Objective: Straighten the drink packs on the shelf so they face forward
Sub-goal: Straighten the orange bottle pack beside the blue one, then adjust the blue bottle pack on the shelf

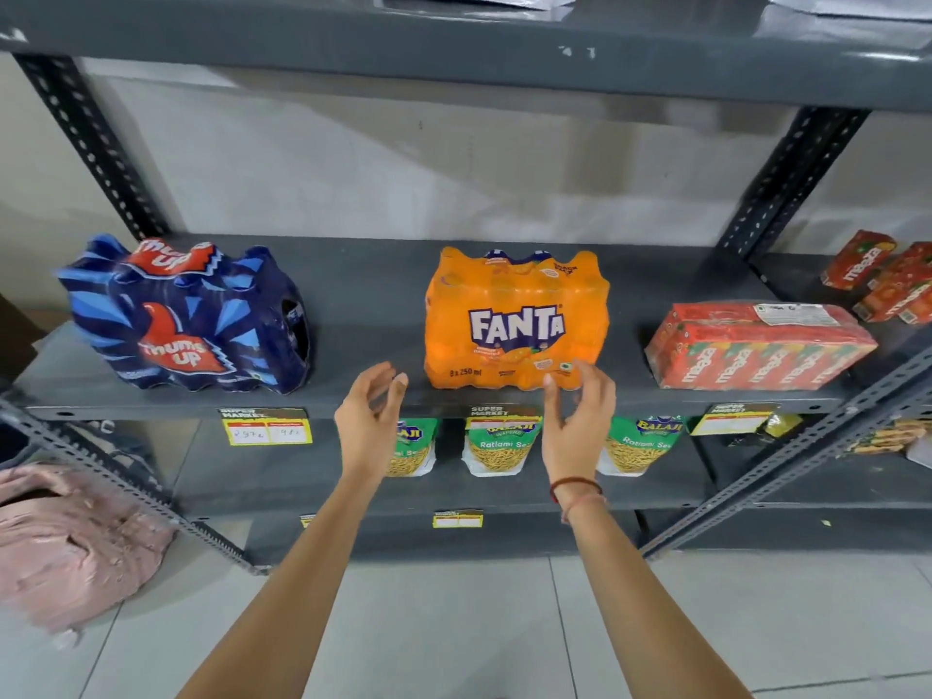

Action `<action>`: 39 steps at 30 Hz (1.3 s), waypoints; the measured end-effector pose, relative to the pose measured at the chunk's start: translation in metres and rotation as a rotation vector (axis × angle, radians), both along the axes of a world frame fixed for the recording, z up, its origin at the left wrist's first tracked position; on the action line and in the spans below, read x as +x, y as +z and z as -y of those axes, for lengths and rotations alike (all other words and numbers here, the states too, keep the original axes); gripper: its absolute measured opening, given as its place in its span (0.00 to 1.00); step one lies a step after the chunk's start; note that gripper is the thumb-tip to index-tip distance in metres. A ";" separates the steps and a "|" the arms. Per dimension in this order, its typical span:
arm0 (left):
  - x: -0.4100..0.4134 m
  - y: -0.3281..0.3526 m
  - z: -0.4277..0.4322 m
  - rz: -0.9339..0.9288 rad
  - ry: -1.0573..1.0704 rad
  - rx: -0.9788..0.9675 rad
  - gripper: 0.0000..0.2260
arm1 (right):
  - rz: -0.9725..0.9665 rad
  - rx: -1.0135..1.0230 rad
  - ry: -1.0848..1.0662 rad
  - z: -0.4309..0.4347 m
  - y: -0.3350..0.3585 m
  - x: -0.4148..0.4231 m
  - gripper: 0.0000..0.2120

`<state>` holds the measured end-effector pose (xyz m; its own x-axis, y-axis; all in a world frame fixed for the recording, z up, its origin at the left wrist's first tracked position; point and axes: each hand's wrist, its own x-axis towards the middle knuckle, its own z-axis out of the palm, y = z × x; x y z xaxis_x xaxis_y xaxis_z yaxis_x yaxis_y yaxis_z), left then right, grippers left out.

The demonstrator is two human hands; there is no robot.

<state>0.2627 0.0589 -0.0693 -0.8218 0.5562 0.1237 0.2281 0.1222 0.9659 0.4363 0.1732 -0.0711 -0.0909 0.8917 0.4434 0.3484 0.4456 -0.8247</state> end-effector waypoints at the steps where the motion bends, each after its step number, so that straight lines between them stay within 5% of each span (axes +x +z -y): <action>1: -0.010 -0.001 0.012 -0.009 0.019 0.009 0.15 | 0.013 0.022 0.035 0.011 0.001 -0.012 0.19; 9: -0.098 -0.001 0.102 -0.029 0.396 0.105 0.10 | 0.099 0.092 0.391 0.067 0.008 -0.121 0.18; 13: -0.159 0.002 0.135 -0.066 0.510 0.102 0.18 | 0.192 -0.006 0.553 0.085 0.010 -0.177 0.21; 20: -0.245 -0.003 0.157 -0.052 0.185 -0.251 0.40 | 0.301 -0.145 0.650 0.100 0.012 -0.241 0.29; 39: -0.213 -0.003 0.133 -0.016 0.096 -0.013 0.26 | 0.289 -0.187 0.658 0.075 0.019 -0.211 0.25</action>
